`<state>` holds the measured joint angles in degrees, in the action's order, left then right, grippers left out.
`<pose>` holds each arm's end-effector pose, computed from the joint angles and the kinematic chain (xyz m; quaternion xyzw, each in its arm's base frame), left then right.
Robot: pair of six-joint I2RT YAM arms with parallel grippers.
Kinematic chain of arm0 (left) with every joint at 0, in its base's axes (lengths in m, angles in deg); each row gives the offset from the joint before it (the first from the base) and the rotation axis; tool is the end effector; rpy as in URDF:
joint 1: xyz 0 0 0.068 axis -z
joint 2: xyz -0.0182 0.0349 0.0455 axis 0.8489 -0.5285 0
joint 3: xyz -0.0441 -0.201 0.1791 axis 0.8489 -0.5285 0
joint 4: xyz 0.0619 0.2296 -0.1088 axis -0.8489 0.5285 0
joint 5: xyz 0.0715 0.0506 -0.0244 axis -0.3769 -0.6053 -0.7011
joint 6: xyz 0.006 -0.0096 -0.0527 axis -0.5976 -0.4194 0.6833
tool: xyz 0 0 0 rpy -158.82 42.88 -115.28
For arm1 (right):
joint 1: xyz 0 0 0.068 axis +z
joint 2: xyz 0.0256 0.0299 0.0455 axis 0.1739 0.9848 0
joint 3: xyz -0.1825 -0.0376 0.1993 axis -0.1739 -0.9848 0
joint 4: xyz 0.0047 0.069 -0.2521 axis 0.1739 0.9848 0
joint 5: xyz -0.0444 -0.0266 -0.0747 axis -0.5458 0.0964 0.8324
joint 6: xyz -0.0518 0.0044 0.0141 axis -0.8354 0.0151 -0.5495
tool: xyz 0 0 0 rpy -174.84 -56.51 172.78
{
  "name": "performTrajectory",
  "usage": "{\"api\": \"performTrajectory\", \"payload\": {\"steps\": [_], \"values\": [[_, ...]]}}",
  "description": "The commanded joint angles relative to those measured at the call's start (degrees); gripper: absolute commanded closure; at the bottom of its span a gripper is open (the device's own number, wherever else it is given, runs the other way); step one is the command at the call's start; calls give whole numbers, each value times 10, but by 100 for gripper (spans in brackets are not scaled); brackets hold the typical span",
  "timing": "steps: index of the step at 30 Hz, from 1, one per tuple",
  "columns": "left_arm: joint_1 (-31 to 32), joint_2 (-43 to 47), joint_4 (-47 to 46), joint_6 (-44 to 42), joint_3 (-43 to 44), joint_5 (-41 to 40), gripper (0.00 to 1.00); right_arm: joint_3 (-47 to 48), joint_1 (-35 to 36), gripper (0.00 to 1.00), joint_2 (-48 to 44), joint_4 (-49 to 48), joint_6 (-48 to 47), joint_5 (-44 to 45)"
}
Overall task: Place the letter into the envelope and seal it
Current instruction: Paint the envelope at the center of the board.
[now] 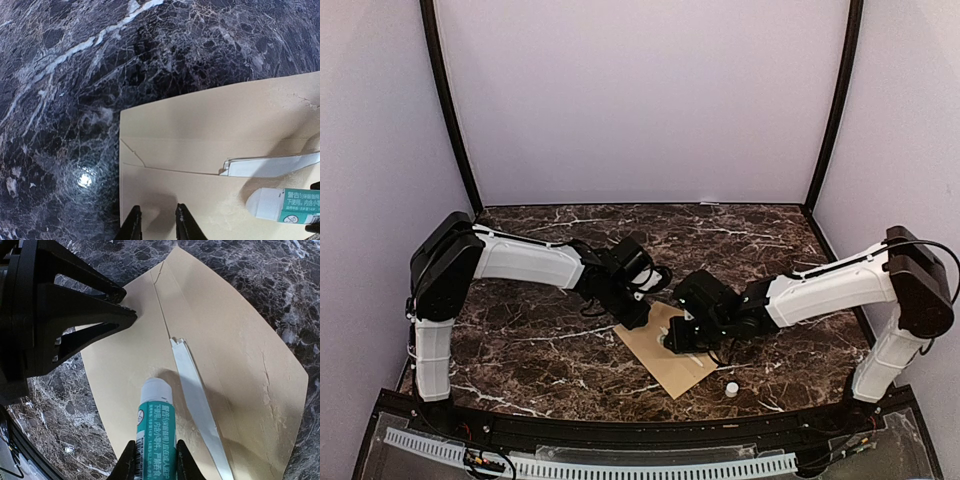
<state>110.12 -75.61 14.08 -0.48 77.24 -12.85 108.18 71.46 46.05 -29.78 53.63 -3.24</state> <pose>0.2652 -0.3436 0.1508 0.3947 0.8758 -0.1586 0.2282 0.1584 0.2854 0.1632 -0.0664 0.9493 0.2359 0.1969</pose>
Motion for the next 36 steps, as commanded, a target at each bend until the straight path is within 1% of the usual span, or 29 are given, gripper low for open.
{"api": "performTrajectory", "payload": {"steps": [1,9,19,36], "values": [[4,-19,26,-8,1,13,76,17,-12,100,29,16,-17,8],[4,-20,26,-8,2,9,76,21,-16,100,31,22,-20,8],[4,-25,28,-7,4,-5,78,-26,-9,100,-16,26,-3,-14],[4,-31,31,-6,5,-9,78,-97,45,100,-95,71,65,0]]}}
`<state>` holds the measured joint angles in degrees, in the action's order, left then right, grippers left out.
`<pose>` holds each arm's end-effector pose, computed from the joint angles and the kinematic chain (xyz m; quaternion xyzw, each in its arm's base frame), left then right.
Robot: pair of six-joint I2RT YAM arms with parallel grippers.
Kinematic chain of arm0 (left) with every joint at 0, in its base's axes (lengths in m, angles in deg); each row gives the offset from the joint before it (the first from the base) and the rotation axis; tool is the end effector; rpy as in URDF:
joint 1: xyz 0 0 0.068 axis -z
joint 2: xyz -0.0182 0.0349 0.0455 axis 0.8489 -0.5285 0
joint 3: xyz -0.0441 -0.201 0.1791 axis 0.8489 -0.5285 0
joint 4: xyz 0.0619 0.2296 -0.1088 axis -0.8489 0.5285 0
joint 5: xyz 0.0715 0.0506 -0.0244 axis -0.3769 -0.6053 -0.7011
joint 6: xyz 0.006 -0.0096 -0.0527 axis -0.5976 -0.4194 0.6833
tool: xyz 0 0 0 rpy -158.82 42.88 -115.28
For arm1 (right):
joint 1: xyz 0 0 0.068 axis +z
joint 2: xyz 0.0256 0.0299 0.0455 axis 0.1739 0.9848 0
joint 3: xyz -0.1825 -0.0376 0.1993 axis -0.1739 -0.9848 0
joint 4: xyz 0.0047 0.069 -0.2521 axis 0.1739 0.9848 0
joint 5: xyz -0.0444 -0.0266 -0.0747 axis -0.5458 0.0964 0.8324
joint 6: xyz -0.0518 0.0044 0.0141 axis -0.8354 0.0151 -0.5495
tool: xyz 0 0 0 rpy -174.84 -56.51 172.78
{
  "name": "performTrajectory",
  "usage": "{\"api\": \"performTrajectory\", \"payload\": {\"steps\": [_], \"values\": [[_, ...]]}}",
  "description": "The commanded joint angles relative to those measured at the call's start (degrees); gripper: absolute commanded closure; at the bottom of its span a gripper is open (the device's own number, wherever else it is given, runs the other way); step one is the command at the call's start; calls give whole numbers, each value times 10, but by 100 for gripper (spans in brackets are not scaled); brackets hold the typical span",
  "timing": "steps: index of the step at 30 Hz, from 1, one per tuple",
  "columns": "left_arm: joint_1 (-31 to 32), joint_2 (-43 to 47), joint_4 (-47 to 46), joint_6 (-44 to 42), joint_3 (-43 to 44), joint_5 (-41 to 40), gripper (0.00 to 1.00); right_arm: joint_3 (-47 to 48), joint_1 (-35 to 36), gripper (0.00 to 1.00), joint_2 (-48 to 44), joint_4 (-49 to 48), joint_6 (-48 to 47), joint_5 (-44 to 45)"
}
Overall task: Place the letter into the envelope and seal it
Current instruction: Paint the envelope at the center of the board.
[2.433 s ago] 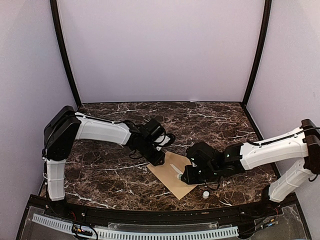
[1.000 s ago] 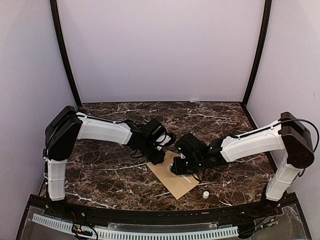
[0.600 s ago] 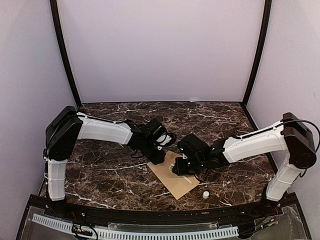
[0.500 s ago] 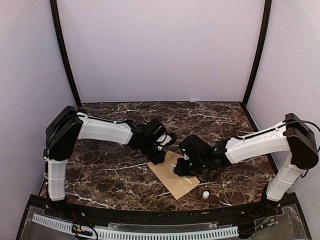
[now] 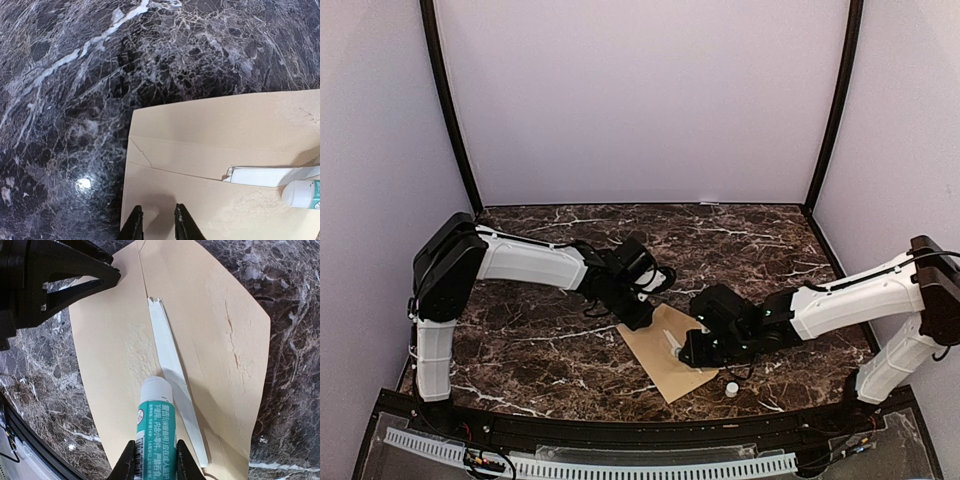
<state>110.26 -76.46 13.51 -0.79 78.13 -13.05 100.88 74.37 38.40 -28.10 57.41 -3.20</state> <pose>0.2672 -0.3477 0.1497 0.3973 0.8730 -0.1592 0.2337 0.1279 0.2602 0.1638 -0.0598 0.9532 0.2372 0.1777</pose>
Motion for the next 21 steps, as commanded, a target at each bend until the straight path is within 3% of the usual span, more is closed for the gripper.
{"api": "performTrajectory", "payload": {"steps": [1,21], "values": [[3,-22,37,-3,-4,-6,78,-26,19,100,-22,56,31,1],[3,-23,41,-5,0,8,78,6,32,100,23,53,34,14]]}}
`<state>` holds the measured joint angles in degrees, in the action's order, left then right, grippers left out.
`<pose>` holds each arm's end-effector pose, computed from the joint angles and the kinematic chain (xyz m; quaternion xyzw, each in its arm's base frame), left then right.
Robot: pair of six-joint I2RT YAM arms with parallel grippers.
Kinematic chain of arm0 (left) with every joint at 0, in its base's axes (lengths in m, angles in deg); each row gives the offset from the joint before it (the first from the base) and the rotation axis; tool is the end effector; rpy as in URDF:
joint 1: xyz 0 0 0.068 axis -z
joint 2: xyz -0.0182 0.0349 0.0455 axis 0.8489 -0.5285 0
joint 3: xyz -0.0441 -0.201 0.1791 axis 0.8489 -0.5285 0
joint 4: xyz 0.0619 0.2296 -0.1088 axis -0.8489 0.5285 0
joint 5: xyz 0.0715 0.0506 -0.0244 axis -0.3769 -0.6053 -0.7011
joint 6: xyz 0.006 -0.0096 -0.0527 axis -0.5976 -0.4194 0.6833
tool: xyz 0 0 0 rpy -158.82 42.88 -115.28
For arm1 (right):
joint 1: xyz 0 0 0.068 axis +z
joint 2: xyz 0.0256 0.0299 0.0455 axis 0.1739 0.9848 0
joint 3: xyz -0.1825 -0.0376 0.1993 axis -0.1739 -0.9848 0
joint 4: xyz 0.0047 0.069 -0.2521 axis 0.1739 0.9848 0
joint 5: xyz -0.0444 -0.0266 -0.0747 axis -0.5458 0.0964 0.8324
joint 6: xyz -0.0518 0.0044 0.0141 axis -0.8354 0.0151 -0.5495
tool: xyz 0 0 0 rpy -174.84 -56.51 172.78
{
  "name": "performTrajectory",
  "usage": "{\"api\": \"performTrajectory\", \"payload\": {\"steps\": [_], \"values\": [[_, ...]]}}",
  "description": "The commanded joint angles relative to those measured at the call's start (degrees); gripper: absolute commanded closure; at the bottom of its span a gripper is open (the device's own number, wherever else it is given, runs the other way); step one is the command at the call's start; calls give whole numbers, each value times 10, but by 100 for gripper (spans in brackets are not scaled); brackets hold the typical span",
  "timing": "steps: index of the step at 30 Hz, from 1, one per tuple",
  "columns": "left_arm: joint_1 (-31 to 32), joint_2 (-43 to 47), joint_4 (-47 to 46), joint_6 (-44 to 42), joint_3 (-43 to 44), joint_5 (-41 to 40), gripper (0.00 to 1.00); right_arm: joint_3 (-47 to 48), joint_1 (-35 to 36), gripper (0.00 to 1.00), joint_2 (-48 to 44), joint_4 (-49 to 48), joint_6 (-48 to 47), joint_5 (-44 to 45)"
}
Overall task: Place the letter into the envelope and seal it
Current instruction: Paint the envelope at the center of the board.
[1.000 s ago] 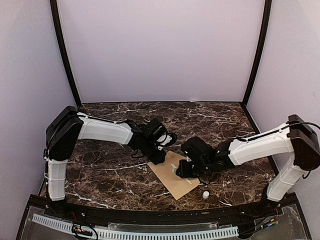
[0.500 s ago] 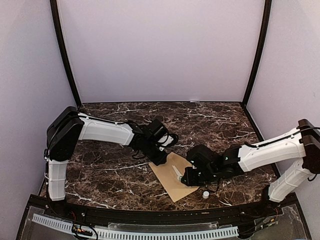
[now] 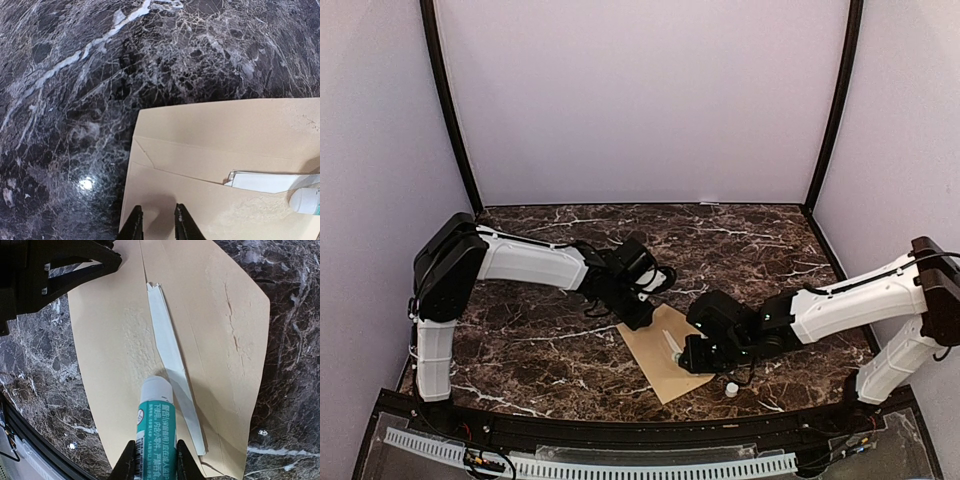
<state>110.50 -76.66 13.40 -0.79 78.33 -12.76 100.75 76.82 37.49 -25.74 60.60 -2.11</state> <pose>0.2662 -0.3497 0.1493 0.3996 0.8716 -0.1622 0.2330 0.1153 0.2605 0.1650 -0.0517 0.9573 0.2296 0.1680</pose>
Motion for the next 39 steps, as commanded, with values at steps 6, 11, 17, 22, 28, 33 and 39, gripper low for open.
{"api": "performTrajectory", "payload": {"steps": [6,11,17,22,28,33,39], "values": [[1,-21,43,-6,-2,8,78,17,1,100,50,26,-3,11],[1,-22,42,-6,-2,10,78,24,-7,100,59,19,-11,12],[0,-23,42,-6,-1,12,79,36,-19,100,69,20,-20,18],[1,-24,42,-6,-1,13,79,44,-28,100,79,19,-30,19],[0,-24,42,-6,-1,14,79,54,-39,100,93,16,-41,21],[0,-24,42,-6,0,16,79,61,-49,100,105,7,-50,17],[1,-25,42,-6,0,19,79,79,-61,100,125,3,-63,16]]}}
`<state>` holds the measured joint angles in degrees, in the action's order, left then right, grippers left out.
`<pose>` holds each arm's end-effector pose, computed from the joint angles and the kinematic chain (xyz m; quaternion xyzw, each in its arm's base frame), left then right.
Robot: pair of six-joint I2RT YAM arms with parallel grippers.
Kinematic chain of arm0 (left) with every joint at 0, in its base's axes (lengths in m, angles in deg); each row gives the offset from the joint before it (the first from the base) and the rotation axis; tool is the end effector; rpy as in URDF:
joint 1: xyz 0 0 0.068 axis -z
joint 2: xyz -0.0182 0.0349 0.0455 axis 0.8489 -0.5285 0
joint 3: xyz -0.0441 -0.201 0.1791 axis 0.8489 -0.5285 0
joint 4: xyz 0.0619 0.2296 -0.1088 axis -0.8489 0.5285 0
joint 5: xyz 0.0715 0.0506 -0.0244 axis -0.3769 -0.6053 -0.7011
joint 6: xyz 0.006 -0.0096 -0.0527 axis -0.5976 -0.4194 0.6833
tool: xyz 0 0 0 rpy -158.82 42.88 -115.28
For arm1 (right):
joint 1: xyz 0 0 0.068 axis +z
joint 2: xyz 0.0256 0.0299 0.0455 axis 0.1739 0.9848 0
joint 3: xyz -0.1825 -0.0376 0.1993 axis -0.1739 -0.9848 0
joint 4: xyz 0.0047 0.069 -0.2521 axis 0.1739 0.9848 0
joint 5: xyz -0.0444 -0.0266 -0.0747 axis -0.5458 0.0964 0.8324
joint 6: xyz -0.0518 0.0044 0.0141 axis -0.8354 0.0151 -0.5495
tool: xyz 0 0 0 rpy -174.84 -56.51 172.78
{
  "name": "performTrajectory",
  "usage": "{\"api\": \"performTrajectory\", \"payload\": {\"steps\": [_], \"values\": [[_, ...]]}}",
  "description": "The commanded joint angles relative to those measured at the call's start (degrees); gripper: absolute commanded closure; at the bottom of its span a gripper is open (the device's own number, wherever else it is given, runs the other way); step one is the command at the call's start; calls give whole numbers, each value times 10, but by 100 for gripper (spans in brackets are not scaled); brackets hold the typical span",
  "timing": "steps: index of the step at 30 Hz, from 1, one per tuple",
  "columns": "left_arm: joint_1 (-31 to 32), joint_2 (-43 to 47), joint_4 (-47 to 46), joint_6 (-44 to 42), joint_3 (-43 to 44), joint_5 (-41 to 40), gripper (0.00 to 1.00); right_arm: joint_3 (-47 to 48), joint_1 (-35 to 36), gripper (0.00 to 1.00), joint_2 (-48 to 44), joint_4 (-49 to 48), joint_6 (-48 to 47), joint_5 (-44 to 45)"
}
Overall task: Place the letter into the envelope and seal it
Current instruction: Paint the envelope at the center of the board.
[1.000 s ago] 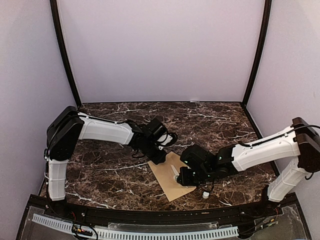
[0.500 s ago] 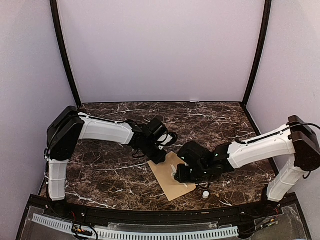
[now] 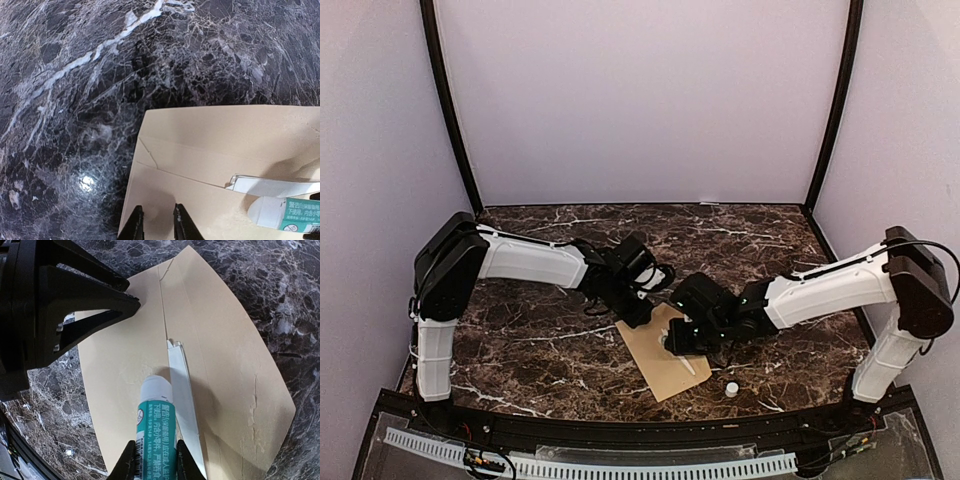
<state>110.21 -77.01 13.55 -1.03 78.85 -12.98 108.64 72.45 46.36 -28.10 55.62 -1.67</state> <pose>0.2691 -0.3497 0.1492 0.3988 0.8720 -0.1596 0.2348 0.1540 0.2871 0.1620 -0.0549 0.9535 0.2230 0.1951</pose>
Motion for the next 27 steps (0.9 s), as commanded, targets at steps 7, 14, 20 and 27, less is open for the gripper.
{"api": "performTrajectory", "payload": {"steps": [7,14,20,27], "values": [[3,-21,41,-4,-5,23,79,12,-28,100,50,17,-25,10],[2,-23,42,-4,-5,13,79,22,-25,100,24,12,-38,5],[2,-26,41,-4,-5,11,79,21,-5,100,-44,43,-36,15],[2,-27,42,-3,-4,8,79,-21,34,100,-118,65,3,21]]}}
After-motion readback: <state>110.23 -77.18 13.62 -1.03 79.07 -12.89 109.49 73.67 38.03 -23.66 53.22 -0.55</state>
